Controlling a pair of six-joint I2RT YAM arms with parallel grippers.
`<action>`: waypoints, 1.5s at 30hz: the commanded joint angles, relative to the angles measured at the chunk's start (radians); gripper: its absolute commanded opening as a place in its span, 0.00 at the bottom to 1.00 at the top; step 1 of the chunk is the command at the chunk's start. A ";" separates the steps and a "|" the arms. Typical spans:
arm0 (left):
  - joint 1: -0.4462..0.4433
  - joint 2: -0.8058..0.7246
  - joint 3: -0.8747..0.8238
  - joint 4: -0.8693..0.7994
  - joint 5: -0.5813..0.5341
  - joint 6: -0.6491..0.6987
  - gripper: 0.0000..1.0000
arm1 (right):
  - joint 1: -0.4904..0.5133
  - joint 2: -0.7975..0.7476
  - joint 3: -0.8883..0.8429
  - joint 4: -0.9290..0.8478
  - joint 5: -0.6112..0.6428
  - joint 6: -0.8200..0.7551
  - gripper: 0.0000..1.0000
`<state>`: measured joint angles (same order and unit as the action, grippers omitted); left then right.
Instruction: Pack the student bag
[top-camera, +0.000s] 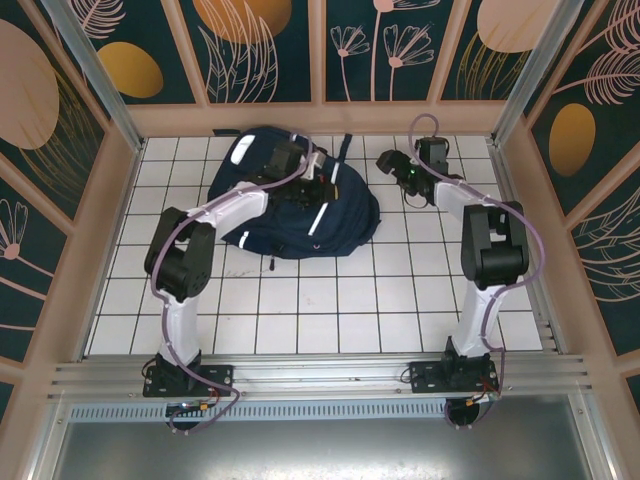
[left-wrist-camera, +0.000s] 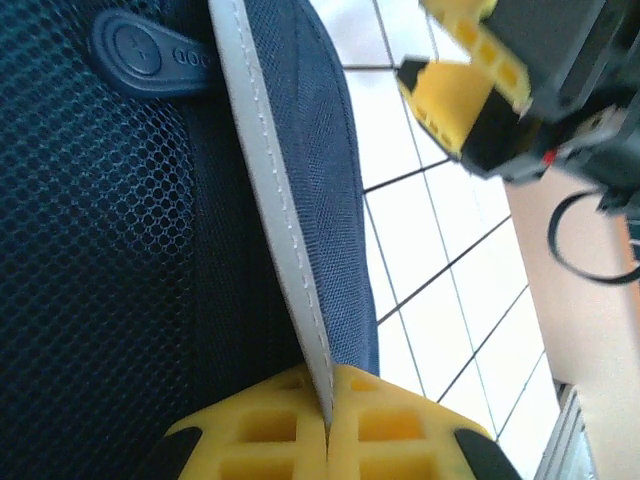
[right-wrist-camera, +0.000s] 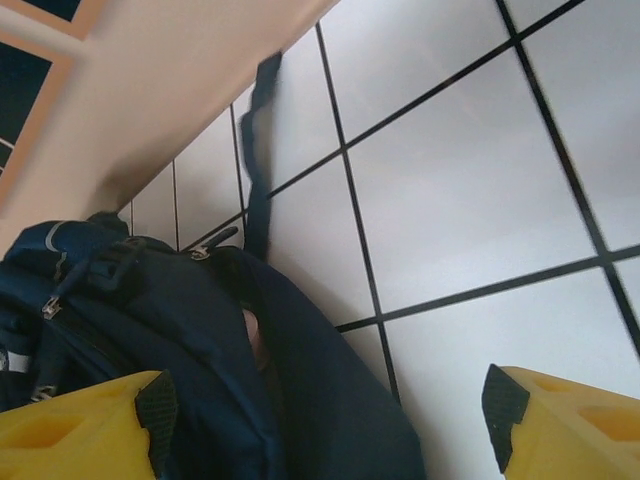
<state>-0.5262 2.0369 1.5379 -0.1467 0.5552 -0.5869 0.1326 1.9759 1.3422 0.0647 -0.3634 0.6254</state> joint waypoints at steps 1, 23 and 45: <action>-0.078 0.027 0.061 -0.141 0.039 0.138 0.02 | -0.002 0.028 0.053 -0.073 -0.064 -0.023 0.81; -0.181 -0.292 -0.183 -0.212 -0.193 0.220 0.65 | 0.090 -0.091 -0.333 0.076 -0.075 0.055 0.82; 0.431 -0.666 -0.826 0.057 -0.570 -0.337 0.75 | 0.308 -0.223 -0.557 0.161 -0.051 0.046 0.75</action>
<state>-0.1001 1.3010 0.6979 -0.1555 0.0212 -0.8619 0.3843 1.7725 0.8268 0.2611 -0.3832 0.6868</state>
